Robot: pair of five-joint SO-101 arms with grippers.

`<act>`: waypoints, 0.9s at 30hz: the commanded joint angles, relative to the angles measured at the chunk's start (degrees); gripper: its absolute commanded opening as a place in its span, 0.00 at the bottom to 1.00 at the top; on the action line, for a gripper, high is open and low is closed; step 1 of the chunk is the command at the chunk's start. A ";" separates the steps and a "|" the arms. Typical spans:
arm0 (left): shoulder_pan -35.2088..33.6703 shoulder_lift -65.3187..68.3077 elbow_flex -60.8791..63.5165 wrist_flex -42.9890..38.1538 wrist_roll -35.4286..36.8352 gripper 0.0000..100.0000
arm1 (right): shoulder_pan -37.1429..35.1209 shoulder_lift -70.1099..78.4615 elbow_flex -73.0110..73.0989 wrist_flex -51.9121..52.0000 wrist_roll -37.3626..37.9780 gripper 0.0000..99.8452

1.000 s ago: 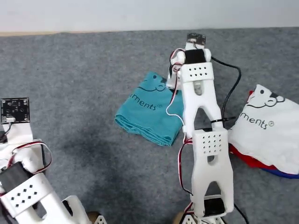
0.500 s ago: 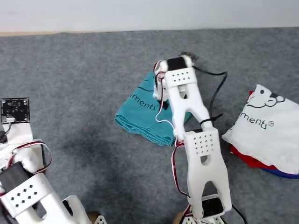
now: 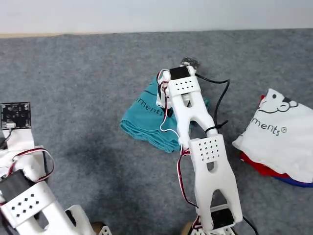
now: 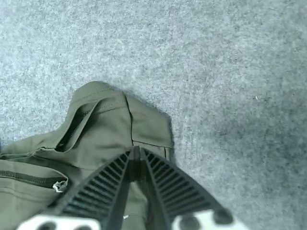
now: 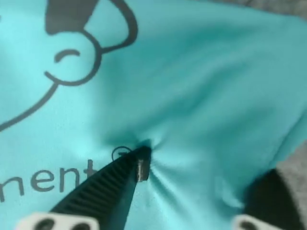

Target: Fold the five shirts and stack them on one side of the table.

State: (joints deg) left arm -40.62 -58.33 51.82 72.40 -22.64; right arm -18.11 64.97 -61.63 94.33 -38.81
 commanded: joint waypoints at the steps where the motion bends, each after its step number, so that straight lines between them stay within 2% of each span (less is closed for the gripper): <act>1: 0.26 -0.44 -0.48 -1.41 -0.44 0.01 | -0.13 2.33 -0.26 0.66 3.34 0.06; 4: 0.26 -0.44 -0.48 -1.41 -0.53 0.01 | 0.13 2.07 -0.35 1.71 5.80 0.01; 9: 0.26 -0.53 -0.48 -1.41 -0.53 0.01 | 1.27 -0.04 -5.80 8.84 7.38 0.01; 16: 0.18 -0.62 -0.92 -1.32 -0.53 0.01 | 3.30 -13.67 -5.54 8.66 16.44 0.01; 23: 0.18 -0.62 -0.92 -1.32 -0.53 0.01 | 3.74 -36.09 12.57 8.66 21.63 0.01; 27: 0.18 -0.62 -0.92 -1.32 -0.53 0.01 | 8.13 -45.93 18.02 8.57 24.44 0.01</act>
State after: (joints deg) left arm -40.62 -58.33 51.82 72.31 -22.64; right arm -13.63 29.36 -45.10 100.66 -16.66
